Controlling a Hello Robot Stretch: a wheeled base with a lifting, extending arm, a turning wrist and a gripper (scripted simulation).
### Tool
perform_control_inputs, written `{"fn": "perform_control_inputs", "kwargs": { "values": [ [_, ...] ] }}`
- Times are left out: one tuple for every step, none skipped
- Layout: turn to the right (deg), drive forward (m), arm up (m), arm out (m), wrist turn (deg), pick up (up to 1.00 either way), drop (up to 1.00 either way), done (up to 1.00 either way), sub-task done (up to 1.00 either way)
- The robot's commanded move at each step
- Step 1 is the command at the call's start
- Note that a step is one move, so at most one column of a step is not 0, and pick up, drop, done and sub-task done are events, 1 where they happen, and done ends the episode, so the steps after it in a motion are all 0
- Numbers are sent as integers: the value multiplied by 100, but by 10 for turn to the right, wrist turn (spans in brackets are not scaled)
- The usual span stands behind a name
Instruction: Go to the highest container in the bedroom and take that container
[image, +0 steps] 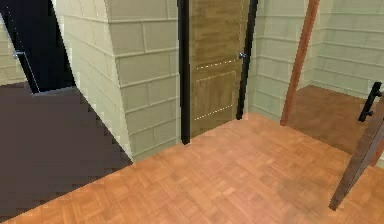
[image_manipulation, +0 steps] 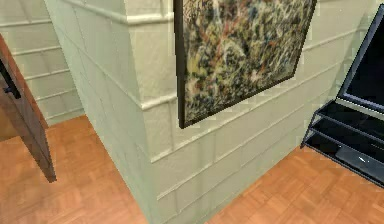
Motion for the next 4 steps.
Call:
{"fn": "perform_control_inputs", "kwargs": {
  "values": [
    [30, 0, 0, 0, 0, 0, 0, 0, 0],
    [0, 45, 0, 0, 0, 0, 0, 0, 0],
    [240, 0, 0, 0, 0, 0, 0, 0, 0],
    [0, 100, 0, 0, 0, 0, 0, 0, 0]
  ]
}}
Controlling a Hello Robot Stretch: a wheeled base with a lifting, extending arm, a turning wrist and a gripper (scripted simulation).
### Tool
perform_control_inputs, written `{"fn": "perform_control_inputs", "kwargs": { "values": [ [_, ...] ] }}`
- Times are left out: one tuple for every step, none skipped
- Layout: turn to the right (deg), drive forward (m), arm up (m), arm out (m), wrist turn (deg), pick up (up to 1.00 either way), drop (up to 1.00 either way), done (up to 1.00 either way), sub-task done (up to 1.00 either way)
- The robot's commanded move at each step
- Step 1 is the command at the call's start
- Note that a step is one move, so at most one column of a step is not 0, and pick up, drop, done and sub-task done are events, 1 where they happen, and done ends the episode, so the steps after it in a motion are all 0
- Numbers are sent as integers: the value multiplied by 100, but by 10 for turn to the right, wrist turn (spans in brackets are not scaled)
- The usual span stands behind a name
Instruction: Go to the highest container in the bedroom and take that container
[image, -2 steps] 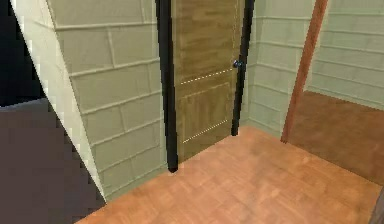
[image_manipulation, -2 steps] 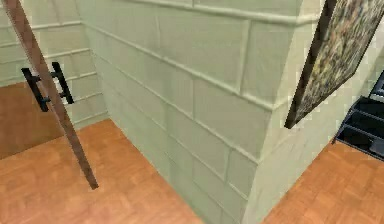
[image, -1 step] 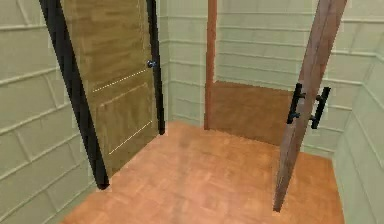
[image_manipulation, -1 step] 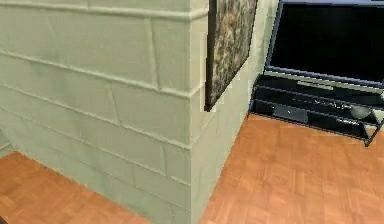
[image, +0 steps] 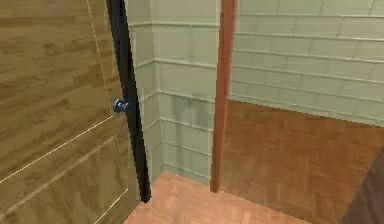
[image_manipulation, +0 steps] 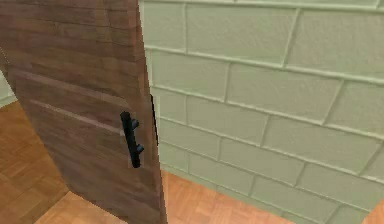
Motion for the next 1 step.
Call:
{"fn": "perform_control_inputs", "kwargs": {
  "values": [
    [0, 30, 0, 0, 0, 0, 0, 0, 0]
  ]
}}
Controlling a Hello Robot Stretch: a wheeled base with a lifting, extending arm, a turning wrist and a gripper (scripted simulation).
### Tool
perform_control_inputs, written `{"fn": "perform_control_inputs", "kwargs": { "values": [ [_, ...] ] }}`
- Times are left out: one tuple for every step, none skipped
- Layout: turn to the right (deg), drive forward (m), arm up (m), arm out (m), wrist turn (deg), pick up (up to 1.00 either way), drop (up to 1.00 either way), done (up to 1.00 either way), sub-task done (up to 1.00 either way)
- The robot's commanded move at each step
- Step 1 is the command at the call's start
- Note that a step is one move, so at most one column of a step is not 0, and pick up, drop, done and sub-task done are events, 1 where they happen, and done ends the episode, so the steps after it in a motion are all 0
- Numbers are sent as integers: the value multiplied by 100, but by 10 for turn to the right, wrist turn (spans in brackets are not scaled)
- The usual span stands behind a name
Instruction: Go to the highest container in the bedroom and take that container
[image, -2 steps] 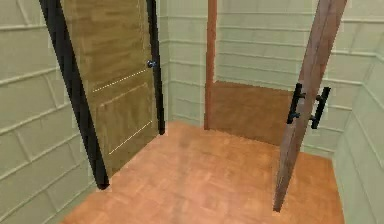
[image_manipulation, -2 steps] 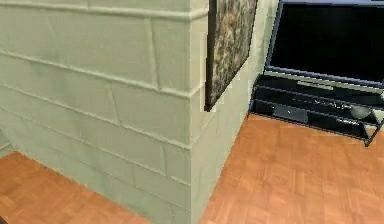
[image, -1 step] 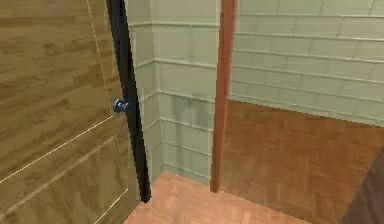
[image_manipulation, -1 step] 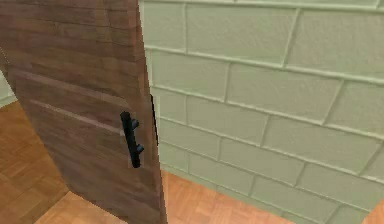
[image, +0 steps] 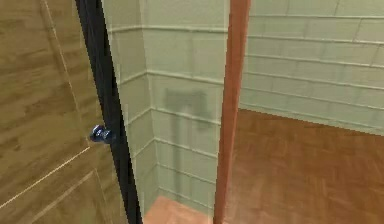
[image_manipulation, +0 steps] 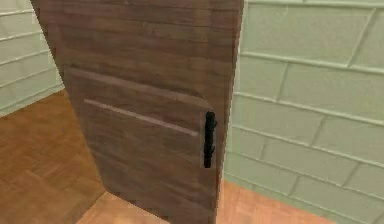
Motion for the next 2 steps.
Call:
{"fn": "perform_control_inputs", "kwargs": {
  "values": [
    [360, 0, 0, 0, 0, 0, 0, 0, 0],
    [0, 100, 0, 0, 0, 0, 0, 0, 0]
  ]
}}
